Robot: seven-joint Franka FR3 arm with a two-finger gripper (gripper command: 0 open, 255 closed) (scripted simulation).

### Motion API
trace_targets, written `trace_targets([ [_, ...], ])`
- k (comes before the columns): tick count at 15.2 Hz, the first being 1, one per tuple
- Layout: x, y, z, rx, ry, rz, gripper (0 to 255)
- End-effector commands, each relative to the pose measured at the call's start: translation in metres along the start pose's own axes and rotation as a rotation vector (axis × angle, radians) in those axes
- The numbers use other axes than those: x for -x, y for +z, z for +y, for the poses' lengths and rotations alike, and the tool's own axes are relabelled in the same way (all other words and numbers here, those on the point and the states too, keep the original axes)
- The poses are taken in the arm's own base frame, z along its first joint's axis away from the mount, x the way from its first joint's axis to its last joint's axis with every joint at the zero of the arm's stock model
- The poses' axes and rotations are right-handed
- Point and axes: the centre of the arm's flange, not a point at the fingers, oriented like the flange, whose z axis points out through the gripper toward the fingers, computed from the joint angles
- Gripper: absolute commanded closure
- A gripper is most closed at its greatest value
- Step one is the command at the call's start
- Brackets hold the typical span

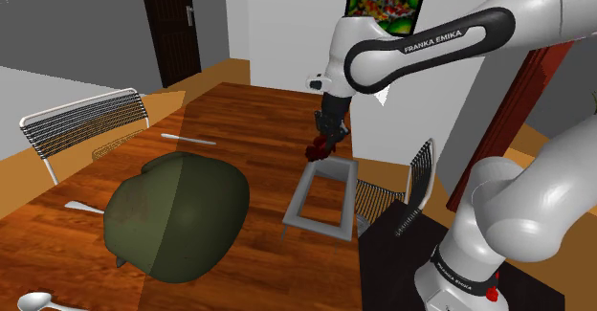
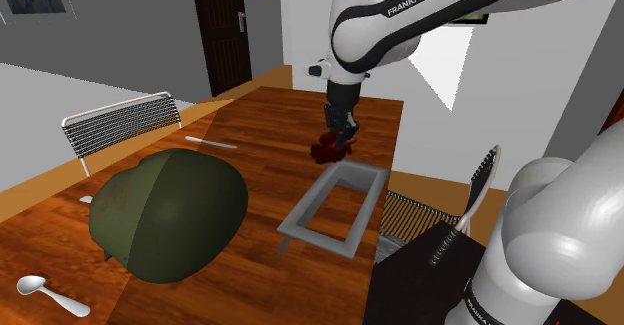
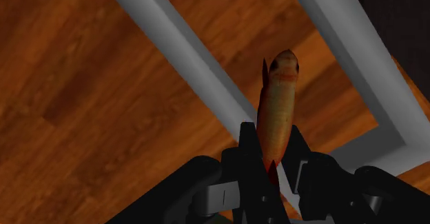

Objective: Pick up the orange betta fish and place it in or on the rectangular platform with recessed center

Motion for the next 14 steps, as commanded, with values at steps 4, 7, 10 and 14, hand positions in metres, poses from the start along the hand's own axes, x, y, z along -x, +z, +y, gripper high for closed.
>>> trace_targets([
  [4,0.016,0.012,-0.03,0.0,0.0,0.0,255],
  [7,0.017,0.028,-0.031,0.0,0.0,0.0,255],
  [10,0.017,0.043,-0.032,0.0,0.0,0.0,255],
  [14,0.018,0.065,-0.034,0.0,0.0,0.0,255],
])
